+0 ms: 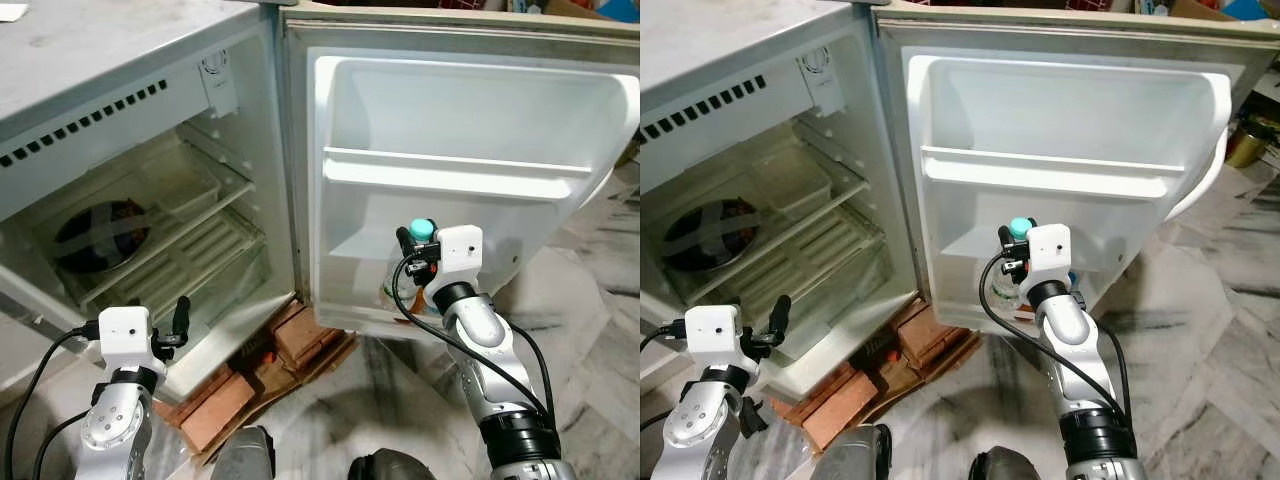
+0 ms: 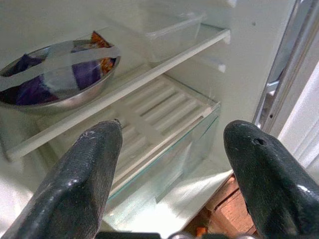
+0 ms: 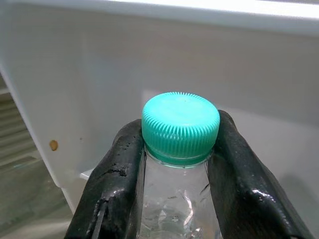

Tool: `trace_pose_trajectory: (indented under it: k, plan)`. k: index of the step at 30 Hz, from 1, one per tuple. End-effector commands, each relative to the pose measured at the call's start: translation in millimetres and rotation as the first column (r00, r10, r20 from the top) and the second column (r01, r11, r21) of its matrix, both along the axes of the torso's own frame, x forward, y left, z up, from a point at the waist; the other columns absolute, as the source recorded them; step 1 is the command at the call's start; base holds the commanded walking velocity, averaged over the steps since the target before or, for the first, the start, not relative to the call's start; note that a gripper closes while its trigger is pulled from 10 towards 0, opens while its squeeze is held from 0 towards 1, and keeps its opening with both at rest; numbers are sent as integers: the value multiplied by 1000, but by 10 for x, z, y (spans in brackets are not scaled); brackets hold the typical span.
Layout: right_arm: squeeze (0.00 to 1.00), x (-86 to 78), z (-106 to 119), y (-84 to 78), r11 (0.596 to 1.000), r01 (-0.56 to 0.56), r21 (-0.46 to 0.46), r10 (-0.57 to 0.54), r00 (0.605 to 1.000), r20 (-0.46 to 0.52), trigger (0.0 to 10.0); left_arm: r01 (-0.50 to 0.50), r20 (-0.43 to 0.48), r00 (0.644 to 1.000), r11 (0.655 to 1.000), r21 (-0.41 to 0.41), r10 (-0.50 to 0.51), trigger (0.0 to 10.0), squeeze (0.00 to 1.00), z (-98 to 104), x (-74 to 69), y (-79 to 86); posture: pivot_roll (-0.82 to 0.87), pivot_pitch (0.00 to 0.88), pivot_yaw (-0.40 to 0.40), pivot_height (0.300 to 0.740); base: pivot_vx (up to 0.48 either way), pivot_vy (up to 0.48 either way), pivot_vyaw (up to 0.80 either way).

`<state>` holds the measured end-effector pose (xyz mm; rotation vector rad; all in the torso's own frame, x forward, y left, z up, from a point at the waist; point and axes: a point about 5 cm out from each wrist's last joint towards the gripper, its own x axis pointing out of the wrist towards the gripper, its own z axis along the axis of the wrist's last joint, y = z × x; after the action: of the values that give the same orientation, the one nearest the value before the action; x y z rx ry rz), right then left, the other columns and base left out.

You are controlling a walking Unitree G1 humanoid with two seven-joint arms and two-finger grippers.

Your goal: Restocking fridge

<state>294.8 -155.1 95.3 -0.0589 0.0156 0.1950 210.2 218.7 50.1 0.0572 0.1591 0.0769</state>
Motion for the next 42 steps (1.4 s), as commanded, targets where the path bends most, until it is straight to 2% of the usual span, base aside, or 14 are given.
trace_pose_trajectory:
  k: [1,13,23,42]
  plan:
    - [0,19,38,5,1000,4,-1,-4,1000,20,10000,15,-28,999,1000,2,-15,10000,0,-32,-4,-10,120,101,-19,716,0,0,0]
    - [0,35,41,-1,1000,3,-3,-3,1000,25,10000,18,-34,999,1000,-20,-19,10000,0,-38,-3,-41,114,102,-20,641,0,0,0]
    - [0,51,57,-27,1000,13,-8,-13,999,30,10000,16,-32,999,1000,-7,-16,10000,0,-32,9,-33,112,98,-18,641,0,0,0]
    - [0,45,54,40,1000,-19,-20,20,999,40,10000,-1,-15,1000,1000,23,1,10000,0,-12,19,-12,114,100,-19,641,44,0,0]
